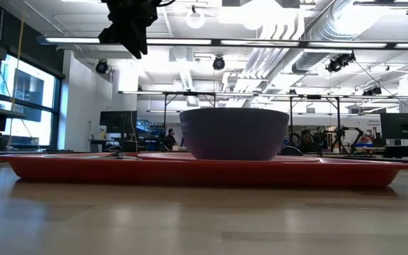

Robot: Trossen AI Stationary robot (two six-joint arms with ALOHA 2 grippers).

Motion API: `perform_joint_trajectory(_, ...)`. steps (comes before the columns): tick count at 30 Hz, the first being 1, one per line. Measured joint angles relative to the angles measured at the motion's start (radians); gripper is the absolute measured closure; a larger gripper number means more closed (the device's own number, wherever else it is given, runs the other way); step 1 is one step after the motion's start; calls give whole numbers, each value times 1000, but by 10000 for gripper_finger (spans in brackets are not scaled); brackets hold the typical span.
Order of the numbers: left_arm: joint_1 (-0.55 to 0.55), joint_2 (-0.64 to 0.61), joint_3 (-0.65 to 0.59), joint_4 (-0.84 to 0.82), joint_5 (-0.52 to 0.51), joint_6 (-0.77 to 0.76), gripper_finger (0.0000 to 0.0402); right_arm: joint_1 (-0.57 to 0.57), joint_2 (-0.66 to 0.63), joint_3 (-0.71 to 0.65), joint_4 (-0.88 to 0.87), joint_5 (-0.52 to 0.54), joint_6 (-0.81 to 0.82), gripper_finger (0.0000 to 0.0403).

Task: Set up tray
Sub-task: Put the pink mug on the red tray to the top right of the pink plate

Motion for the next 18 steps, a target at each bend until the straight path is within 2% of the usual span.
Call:
perform_joint_trajectory(4,0,0,0,1,0,0,266,3,22,0,-16,0,4,281)
perform_joint_trajectory(9,0,0,0,1,0,-1,266,-15,-3,0,-52,-24,64,385)
perform_joint_trajectory(13,0,0,0,1,0,-1,266,-27,-64,33,-149,-41,132,391)
perform_joint_trajectory(18,0,0,0,10,-1,-3,266,-87,-149,162,-416,94,123,399)
